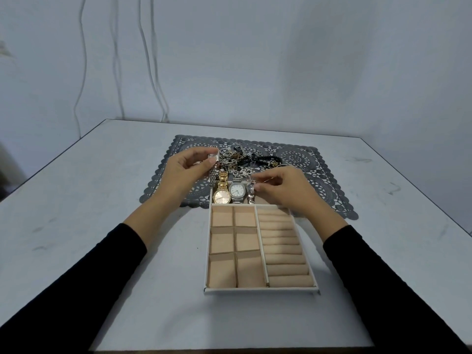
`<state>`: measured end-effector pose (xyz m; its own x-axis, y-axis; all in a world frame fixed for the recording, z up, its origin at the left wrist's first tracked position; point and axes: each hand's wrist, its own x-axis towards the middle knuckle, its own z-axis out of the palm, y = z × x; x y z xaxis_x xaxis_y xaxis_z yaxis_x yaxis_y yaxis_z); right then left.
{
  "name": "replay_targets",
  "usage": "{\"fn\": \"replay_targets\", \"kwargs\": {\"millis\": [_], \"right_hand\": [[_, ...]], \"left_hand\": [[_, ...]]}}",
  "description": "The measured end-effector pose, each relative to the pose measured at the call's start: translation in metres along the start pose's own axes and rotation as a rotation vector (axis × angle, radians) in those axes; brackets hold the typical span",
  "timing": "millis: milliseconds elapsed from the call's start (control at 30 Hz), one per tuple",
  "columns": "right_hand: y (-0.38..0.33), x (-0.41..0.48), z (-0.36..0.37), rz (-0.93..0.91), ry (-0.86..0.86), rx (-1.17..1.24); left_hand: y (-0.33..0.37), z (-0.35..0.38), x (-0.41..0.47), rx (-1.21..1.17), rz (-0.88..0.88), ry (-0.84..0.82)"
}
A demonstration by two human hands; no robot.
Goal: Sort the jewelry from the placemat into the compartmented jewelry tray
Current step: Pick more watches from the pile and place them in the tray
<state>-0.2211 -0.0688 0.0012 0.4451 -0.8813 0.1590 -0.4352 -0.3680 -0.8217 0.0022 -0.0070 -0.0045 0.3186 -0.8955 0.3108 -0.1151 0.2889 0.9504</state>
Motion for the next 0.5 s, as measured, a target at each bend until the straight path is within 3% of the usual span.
{"fn": "replay_targets", "kwargs": {"millis": [267,500], "right_hand": [[0.022,-0.007,-0.024,-0.081,0.181,-0.127],[0.051,-0.027,-0.035,-0.002,0.188,-0.413]], "left_hand": [[0.010,0.009,0.003,-0.063,0.022,0.030],[0.015,0.044,0.000,-0.091,0.014,-0.127]]}}
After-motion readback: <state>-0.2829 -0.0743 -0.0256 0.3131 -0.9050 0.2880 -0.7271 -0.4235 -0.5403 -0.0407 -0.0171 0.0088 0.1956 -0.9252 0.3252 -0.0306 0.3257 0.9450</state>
